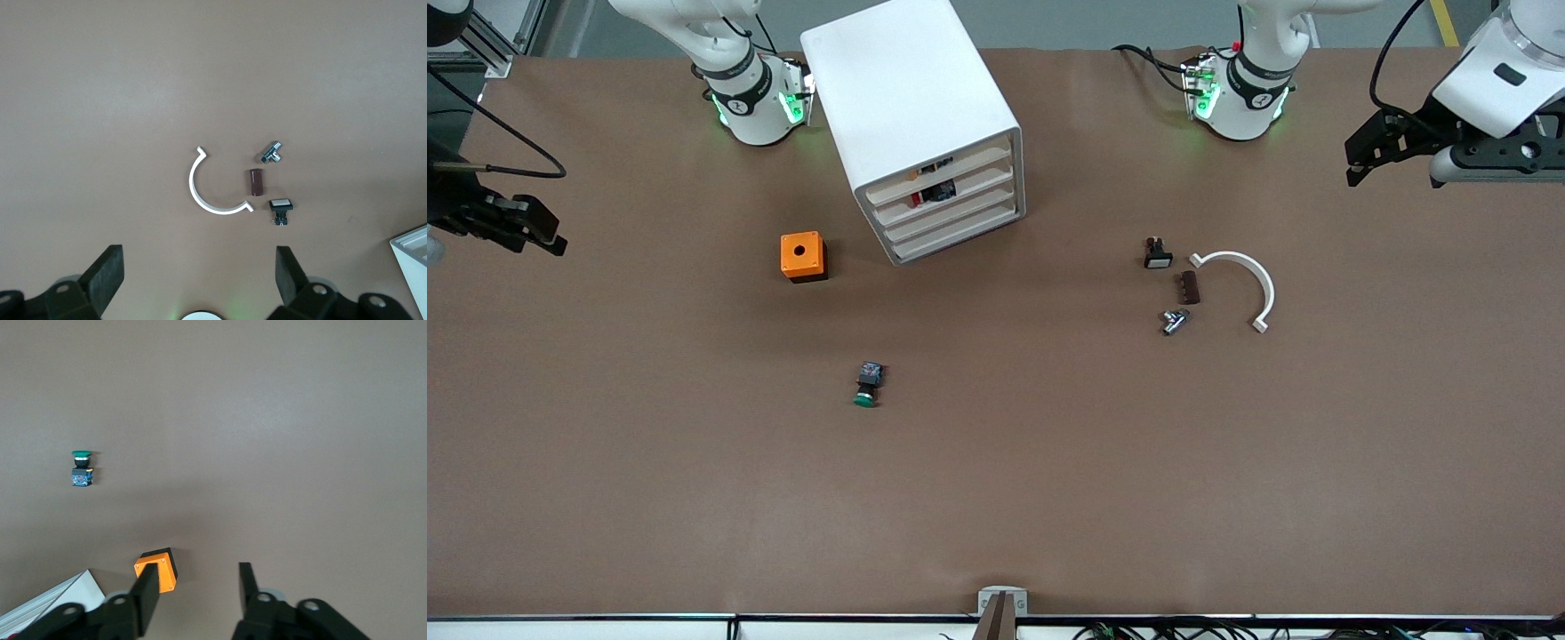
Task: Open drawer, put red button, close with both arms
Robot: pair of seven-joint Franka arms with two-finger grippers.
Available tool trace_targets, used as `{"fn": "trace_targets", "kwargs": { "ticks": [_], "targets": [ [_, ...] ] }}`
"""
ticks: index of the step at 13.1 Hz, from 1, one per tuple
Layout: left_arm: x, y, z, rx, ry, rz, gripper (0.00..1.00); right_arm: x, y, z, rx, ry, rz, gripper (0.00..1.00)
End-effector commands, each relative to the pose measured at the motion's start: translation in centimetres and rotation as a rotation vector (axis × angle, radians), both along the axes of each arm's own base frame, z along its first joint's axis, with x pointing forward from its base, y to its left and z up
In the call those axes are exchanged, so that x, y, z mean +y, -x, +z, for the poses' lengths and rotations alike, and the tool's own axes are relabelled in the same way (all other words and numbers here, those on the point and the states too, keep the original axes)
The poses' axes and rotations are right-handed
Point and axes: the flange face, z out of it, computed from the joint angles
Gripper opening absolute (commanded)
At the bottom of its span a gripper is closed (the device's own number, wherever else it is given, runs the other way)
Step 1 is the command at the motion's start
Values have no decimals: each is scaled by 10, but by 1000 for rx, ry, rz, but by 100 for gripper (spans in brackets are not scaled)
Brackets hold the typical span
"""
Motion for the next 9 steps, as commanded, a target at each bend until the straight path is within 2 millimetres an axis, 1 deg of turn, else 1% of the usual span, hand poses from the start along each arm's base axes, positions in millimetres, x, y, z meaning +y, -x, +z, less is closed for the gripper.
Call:
{"fn": "trace_targets", "kwargs": {
  "ticks": [1, 2, 3, 4, 6, 9],
  "targets": [
    [2, -4, -4, -5, 18, -2, 100, -2, 4, 7, -3, 16, 5, 100],
    [1, -9, -9, 6, 19, -2, 100, -3, 3, 10, -9, 15, 2, 100],
    [3, -12, -6, -1, 21, 0, 100, -4, 3, 13, -17, 12, -1, 100],
    [3, -17, -7, 2, 22, 1, 100, -2, 3, 13, -17, 9, 2, 100],
    [4, -19, 1, -14, 23, 11, 100, -3, 4, 12, -9, 10, 2, 100],
    [5, -22, -3, -6, 16, 15, 100, -2, 5, 10, 3, 10, 5, 100]
  ]
}}
